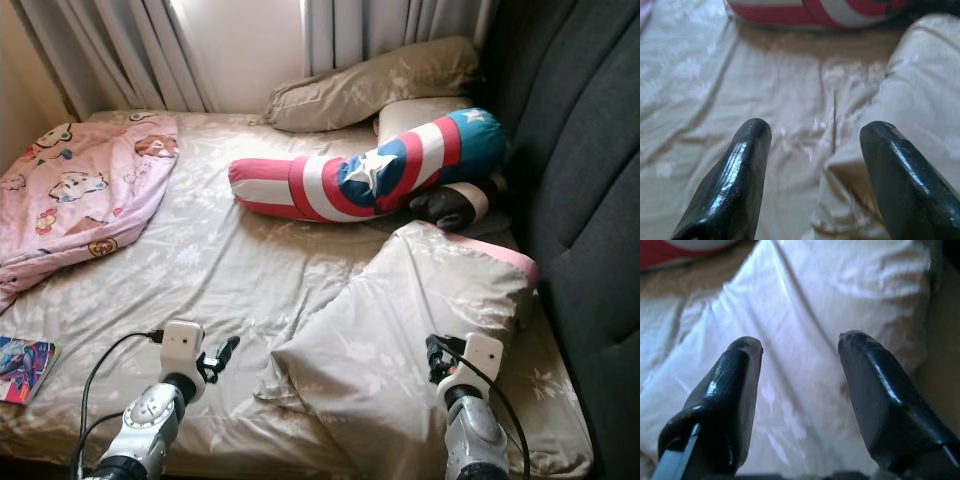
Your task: Clean up the room
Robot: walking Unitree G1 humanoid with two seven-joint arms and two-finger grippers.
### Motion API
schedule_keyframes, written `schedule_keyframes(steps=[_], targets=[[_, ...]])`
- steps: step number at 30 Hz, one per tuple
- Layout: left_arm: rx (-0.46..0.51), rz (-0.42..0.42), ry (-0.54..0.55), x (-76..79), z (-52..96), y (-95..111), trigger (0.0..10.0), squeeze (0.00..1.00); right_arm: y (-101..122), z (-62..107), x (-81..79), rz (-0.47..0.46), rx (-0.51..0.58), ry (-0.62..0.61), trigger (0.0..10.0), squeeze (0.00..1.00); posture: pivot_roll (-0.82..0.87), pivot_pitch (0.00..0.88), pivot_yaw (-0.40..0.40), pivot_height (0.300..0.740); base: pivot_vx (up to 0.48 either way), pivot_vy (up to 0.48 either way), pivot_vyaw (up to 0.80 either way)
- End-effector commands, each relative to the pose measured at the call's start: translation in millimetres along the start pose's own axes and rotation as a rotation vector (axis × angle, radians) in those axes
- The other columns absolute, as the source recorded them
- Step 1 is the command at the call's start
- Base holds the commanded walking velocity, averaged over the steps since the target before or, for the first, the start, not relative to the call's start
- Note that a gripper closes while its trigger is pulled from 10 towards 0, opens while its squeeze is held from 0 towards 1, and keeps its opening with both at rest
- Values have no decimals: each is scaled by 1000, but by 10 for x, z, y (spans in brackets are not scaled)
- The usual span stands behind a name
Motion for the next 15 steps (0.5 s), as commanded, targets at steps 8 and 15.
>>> schedule_keyframes(steps=[8, 15], targets=[[62, -29, -22, -33, 202, -2, 10000, 0, 18, 91, -230, 23, 122, 88, 10000, 0, 38, 38, 19, 740, 0, 0, 0], [49, -26, -16, -43, 233, -27, 10000, 0, -43, 96, -231, 33, 87, 53, 10000, 0, 29, 27, 19, 740, 0, 0, 0]])
Point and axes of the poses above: a point about 5 cm out from each wrist's last joint towards the gripper, its own z axis pointing back from the gripper into the wrist, its own y axis along the axis of the wrist's last joint, x = y × z, the point moved 2 cm from there along -z, pointing out of the wrist towards the gripper, and after that the axes turned 1 degree about -z, right-handed, at the moved point
